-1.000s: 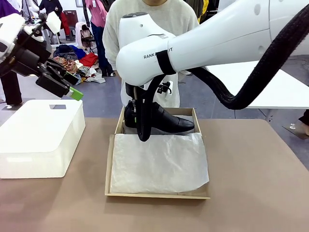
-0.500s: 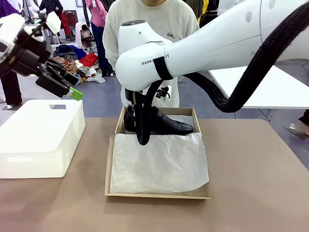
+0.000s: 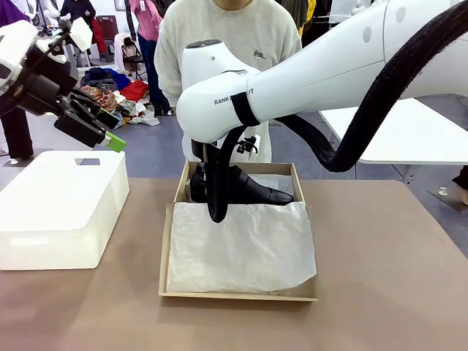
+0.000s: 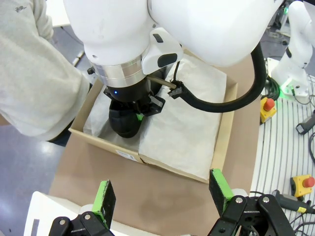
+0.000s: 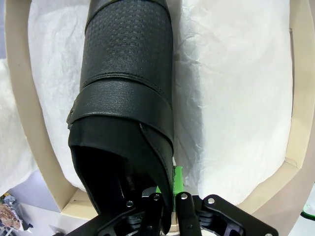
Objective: Pack the shoes into the box.
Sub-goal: Place the other shoe of the Shoes into the Shoes Box.
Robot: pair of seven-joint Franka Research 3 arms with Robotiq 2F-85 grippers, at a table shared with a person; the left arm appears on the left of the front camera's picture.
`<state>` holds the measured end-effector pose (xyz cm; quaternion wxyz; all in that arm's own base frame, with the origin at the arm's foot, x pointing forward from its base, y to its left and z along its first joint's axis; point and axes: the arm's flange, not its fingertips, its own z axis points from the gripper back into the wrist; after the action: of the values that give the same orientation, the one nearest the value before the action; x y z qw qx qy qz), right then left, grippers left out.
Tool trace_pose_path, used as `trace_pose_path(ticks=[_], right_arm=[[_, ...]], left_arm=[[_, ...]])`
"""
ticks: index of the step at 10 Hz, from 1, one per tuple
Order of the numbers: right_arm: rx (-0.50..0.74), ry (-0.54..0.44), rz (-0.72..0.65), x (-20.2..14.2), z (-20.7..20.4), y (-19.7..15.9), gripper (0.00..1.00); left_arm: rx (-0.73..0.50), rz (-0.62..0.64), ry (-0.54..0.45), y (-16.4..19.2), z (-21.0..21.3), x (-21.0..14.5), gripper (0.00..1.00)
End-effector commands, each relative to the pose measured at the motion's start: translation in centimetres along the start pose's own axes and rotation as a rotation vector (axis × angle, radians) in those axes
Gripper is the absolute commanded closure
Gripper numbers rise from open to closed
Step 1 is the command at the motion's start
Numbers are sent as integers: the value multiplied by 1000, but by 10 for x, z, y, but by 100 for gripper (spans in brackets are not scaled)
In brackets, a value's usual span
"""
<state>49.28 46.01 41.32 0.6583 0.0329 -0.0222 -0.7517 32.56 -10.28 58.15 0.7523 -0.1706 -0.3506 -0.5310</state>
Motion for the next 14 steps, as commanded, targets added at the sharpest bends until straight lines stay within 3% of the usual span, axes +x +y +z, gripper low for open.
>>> trace_pose_path(ticks=[1,3,4,9,14], right_arm=[[-18,27,-25,-6,5,1,100],[-26,21,-24,-6,3,2,100],[-38,21,-22,-6,2,3,94],[-27,17,-24,-2,27,10,0],[-29,9,-3,7,49,6,0]], left_arm=[[-12,-14,-14,1,0,0,0],[-12,-14,-14,1,0,0,0],[-12,-14,-14,1,0,0,0],[-12,-14,-14,1,0,0,0],[-12,-14,-14,1,0,0,0]])
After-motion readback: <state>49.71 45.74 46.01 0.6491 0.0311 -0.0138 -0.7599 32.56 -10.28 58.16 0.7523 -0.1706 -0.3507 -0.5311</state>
